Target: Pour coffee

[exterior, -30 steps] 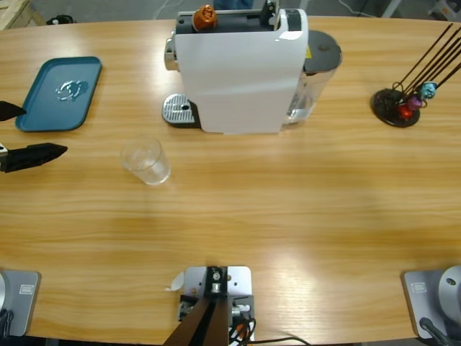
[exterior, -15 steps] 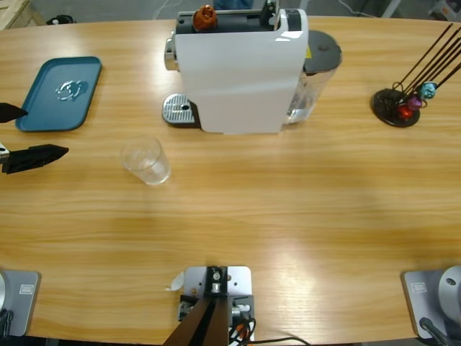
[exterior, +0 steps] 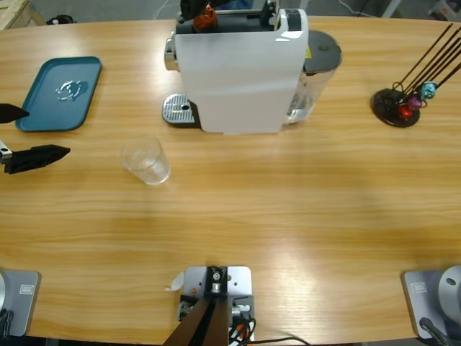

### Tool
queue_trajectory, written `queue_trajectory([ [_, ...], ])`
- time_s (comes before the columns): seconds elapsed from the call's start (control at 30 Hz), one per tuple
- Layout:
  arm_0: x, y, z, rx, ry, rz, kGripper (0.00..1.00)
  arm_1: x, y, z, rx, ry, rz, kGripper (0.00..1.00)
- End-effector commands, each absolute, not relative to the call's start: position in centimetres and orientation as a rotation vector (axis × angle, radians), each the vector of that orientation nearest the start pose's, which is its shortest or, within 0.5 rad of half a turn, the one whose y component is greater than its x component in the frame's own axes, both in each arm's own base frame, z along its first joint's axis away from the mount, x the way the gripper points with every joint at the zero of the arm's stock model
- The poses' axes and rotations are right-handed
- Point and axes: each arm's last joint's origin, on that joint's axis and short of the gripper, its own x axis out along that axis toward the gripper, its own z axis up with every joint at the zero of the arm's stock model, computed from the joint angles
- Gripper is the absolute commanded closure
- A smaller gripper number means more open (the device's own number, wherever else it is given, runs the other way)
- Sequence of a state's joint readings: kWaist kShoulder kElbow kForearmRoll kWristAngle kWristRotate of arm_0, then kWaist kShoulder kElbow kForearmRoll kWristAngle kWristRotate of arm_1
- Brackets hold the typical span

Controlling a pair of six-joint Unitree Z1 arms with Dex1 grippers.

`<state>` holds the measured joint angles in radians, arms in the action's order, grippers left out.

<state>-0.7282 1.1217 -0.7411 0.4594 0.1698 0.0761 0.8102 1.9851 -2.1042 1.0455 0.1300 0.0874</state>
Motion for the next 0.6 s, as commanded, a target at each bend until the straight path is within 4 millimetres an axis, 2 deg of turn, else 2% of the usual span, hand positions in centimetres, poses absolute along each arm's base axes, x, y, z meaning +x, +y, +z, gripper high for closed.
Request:
queue_trajectory([
  [0.03,11.76,-9.63,28.95,0.446,0.790,-0.569,0.000,31.15,32.42,37.46,-0.268,1.005,0.773,0.547],
  [0.27,12.10,-9.93,28.77,0.448,0.793,-0.569,0.000,31.32,31.94,38.14,-0.274,0.978,0.745,0.556],
  [0.6,11.96,-9.81,28.80,0.446,0.788,-0.569,0.000,31.70,31.94,38.14,-0.305,0.957,0.718,0.556],
])
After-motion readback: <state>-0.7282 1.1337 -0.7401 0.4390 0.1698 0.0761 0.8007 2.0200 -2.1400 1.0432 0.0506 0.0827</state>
